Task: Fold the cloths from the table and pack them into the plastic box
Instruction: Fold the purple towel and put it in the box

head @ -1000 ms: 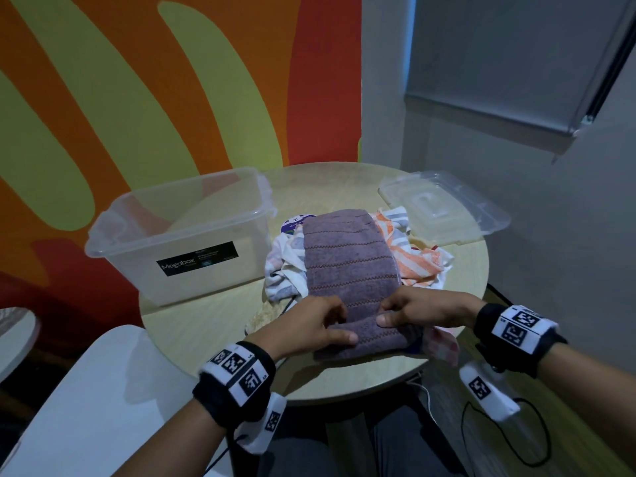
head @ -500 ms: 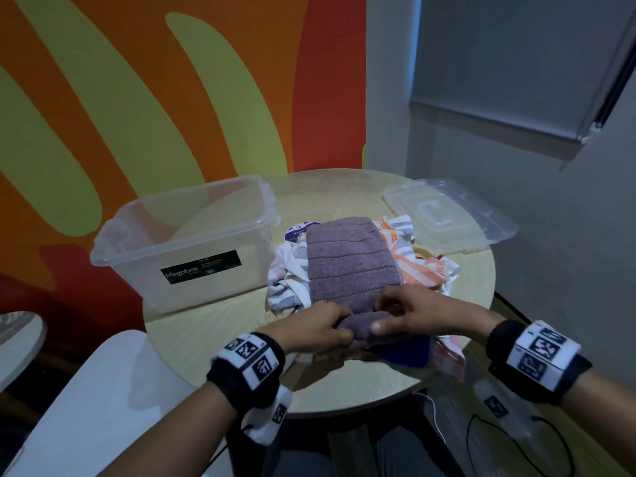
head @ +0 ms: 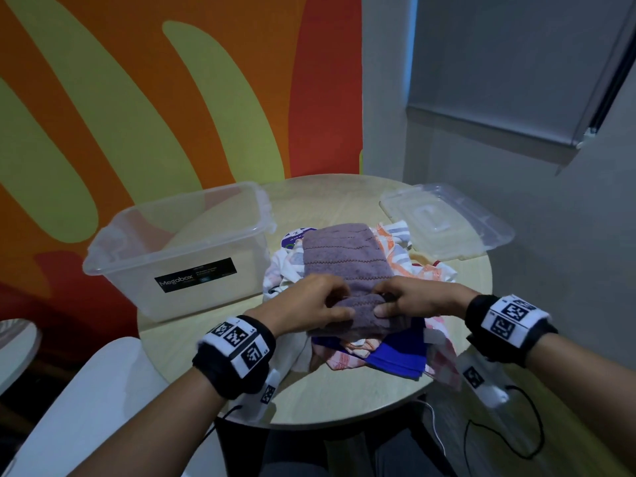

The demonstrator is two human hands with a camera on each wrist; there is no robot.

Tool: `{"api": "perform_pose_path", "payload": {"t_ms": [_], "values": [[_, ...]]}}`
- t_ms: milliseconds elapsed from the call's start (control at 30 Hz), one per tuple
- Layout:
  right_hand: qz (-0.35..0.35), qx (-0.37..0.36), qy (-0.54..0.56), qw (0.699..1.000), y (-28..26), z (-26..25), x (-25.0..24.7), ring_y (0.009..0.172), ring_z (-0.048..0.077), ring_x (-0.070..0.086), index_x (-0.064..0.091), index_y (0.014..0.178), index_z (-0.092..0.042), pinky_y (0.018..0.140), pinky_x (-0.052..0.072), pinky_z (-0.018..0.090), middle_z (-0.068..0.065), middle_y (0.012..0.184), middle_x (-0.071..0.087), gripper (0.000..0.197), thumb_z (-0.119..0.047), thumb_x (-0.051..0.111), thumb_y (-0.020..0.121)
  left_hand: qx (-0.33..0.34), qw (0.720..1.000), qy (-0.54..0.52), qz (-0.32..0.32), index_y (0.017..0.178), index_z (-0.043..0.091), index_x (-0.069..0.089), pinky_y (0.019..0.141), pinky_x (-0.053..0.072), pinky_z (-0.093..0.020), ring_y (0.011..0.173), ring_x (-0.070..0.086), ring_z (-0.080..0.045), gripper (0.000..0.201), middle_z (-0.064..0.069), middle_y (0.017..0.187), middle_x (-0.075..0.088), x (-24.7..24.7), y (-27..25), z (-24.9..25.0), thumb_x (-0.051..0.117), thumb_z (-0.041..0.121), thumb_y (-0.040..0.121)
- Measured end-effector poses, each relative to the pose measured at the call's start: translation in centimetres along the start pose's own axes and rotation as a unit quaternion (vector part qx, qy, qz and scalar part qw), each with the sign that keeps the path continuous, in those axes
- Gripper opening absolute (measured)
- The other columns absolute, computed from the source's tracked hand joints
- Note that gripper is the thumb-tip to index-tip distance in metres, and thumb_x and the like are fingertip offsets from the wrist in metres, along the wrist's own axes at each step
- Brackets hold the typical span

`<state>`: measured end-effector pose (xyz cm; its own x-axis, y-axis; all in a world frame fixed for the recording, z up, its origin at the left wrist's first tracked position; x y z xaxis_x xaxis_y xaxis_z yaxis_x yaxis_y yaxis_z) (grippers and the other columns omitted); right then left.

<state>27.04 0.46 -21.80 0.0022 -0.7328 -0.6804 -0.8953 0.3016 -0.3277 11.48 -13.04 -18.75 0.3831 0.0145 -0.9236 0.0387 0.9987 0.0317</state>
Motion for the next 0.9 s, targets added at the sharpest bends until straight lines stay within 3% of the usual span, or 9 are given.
{"api": "perform_pose_path", "payload": {"t_ms": [133,233,333,467,533,600,700,800,900], "values": [[-0.021,0.031,0.03,0.999,0.7,0.2,-0.4,0.104,0.027,0.068,0.064,0.121,-0.019,0.097,0.054,0.048,0.008,0.113,0.073,0.027,-0.039,0.057,0.102,0.033,0.994,0.104,-0.014,0.104,0.019,0.061,0.077,0.048,-0.04,0.094,0.056,-0.022,0.04,-0.001,0.105,0.063,0.9,0.7,0.8,0.074,0.052,0.085],[-0.016,0.039,0.036,0.998,0.9,-0.3,-0.4,0.1,0.021,0.068,0.061,0.121,-0.019,0.088,0.056,0.038,0.003,0.11,0.071,0.024,-0.036,0.056,0.104,0.013,0.996,0.092,-0.009,0.105,0.015,0.064,0.073,0.045,-0.037,0.096,0.063,-0.029,0.027,-0.008,0.105,0.069,1.4,1.6,0.2,0.072,0.037,0.091],[0.065,0.003,-0.076,0.995,0.5,-1.7,-0.8,0.088,0.019,0.061,0.058,0.111,-0.02,0.073,0.048,0.033,-0.002,0.097,0.064,0.023,-0.041,0.06,0.1,-0.033,0.997,0.067,-0.018,0.111,0.011,0.07,0.073,0.045,-0.037,0.097,0.064,-0.033,0.024,-0.015,0.104,0.072,1.5,2.4,-0.6,0.068,0.029,0.096],[0.13,-0.071,-0.248,0.957,-0.2,-3.6,0.3,0.099,0.016,0.051,0.056,0.114,-0.026,0.082,0.046,0.038,-0.006,0.107,0.056,0.05,-0.061,0.07,0.083,-0.077,0.996,0.026,-0.032,0.093,0.006,0.067,0.07,0.041,-0.037,0.089,0.063,-0.035,0.019,-0.016,0.088,0.069,1.8,3.3,-1.9,0.06,0.022,0.101],[0.117,-0.065,-0.321,0.938,-0.2,-4.3,1.3,0.107,0.018,0.046,0.052,0.129,-0.024,0.082,0.038,0.035,-0.003,0.116,0.052,0.056,-0.052,0.071,0.084,-0.087,0.995,0.015,-0.036,0.088,0.009,0.064,0.07,0.04,-0.037,0.086,0.061,-0.034,0.02,-0.016,0.088,0.067,1.8,3.5,-1.9,0.056,0.019,0.103],[0.118,-0.071,-0.311,0.94,-0.1,-4.8,1.3,0.101,0.018,0.047,0.051,0.128,-0.023,0.076,0.032,0.031,-0.002,0.111,0.052,0.041,-0.034,0.068,0.092,-0.087,0.996,0.012,-0.031,0.103,0.006,0.065,0.077,0.046,-0.04,0.095,0.062,-0.034,0.018,-0.017,0.102,0.07,1.7,3.5,-1.8,0.055,0.021,0.104],[0.094,-0.053,-0.209,0.972,0.6,-4.7,-0.3,0.089,0.021,0.056,0.056,0.105,-0.021,0.071,0.044,0.032,-0.001,0.1,0.061,0.014,-0.016,0.062,0.093,-0.066,0.998,0.019,0.001,0.113,0.01,0.057,0.086,0.049,-0.048,0.1,0.059,-0.032,0.017,-0.015,0.112,0.066,1.2,3.1,-1.6,0.054,0.025,0.105],[0.048,-0.001,-0.191,0.98,1.8,-4.4,-2.0,0.092,0.03,0.062,0.064,0.106,-0.01,0.078,0.05,0.04,0.009,0.102,0.068,0.014,-0.012,0.055,0.096,-0.017,0.997,0.054,0.055,0.109,0.016,0.055,0.086,0.048,-0.047,0.099,0.056,-0.028,0.012,-0.007,0.109,0.062,0.6,2.5,-0.8,0.052,0.027,0.104],[0.02,0.034,-0.17,0.985,3.0,-4.1,-2.7,0.097,0.031,0.064,0.066,0.11,-0.007,0.083,0.052,0.043,0.012,0.108,0.069,0.018,-0.014,0.056,0.097,-0.01,0.99,0.14,0.005,0.122,0.018,0.053,0.091,0.044,-0.043,0.111,0.049,-0.025,0.04,-0.004,0.121,0.054,1.3,1.7,-0.6,0.061,0.047,0.096]]}}
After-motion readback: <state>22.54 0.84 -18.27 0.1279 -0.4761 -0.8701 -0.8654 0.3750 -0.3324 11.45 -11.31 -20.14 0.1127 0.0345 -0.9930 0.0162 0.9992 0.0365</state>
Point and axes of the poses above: each hand's wrist, its own y-axis towards the middle knuckle, its own x-axis out of the palm, z = x × y, the point moved 4 cm from there along y, towards the middle knuckle
